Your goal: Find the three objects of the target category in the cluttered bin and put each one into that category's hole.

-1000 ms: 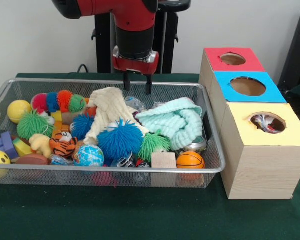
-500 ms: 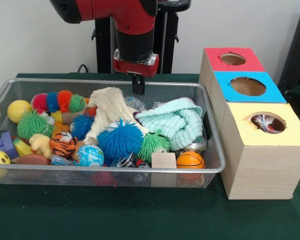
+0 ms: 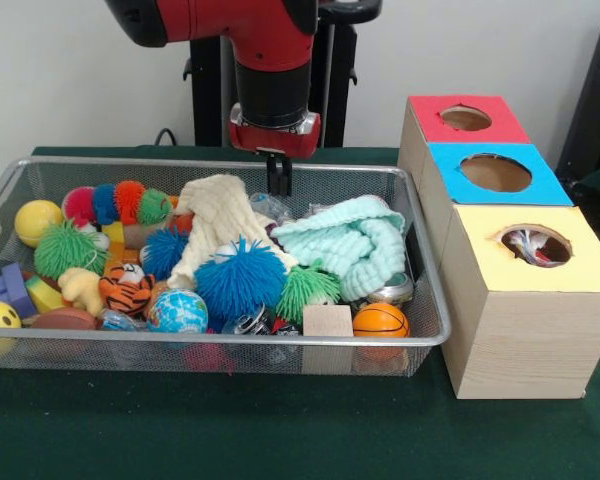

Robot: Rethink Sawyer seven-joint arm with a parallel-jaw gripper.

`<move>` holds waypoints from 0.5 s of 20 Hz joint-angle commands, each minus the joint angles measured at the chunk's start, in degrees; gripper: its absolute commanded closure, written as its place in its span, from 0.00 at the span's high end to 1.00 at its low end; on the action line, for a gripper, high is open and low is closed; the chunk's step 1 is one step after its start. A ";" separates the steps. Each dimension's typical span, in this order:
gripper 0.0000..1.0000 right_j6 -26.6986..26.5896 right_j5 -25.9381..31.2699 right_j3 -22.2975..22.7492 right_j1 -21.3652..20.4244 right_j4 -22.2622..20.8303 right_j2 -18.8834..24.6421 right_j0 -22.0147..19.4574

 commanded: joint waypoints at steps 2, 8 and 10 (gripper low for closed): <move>0.00 2.86 -3.87 -3.94 2.28 -1.47 -4.01 2.49; 1.00 -1.54 -1.94 -4.05 3.02 -0.32 -2.93 1.04; 1.00 -2.32 -1.28 -4.32 3.24 0.04 -2.55 0.68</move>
